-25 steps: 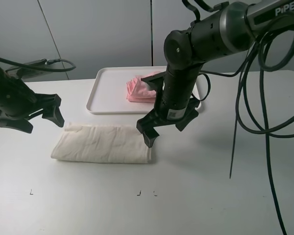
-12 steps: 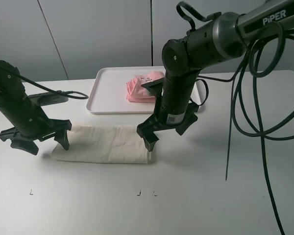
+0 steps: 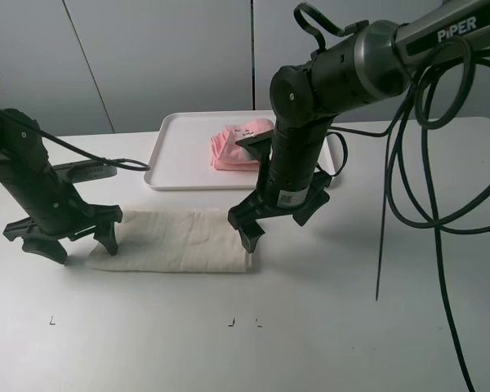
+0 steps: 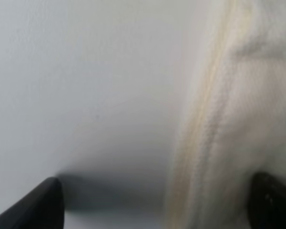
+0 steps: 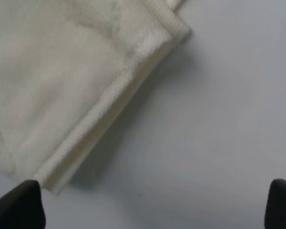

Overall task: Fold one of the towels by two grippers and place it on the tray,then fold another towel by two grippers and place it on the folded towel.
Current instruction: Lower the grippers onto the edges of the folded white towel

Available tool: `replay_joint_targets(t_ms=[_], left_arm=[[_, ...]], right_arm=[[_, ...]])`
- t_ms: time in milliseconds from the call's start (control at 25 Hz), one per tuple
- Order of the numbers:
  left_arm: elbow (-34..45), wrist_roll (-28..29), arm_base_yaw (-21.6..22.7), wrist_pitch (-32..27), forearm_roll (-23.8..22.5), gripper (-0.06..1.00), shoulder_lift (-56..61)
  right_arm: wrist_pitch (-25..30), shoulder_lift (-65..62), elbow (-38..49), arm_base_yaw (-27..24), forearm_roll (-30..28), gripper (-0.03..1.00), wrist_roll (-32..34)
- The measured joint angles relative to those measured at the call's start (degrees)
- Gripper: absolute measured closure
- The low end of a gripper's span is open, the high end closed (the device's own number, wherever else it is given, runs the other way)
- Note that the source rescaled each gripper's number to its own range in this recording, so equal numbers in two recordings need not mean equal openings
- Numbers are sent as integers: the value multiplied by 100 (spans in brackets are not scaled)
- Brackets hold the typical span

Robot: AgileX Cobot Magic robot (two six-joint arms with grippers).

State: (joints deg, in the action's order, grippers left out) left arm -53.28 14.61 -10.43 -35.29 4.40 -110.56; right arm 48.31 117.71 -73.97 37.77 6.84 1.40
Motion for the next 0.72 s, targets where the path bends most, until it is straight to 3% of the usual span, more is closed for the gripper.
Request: replay_joint_targets(t_ms=[240,520,720], left_arm=[[-237,-167,0,-307,-30,-4,214],[-403,-126,0,-624,-613,-4,423],[-406,111,0,-529,-1016,-4,403]], right_arm=[[12,0,0,0,0,-2,0],[146,0,0,0,13,-2,0],[239,0,0,0,198,-2,-16]])
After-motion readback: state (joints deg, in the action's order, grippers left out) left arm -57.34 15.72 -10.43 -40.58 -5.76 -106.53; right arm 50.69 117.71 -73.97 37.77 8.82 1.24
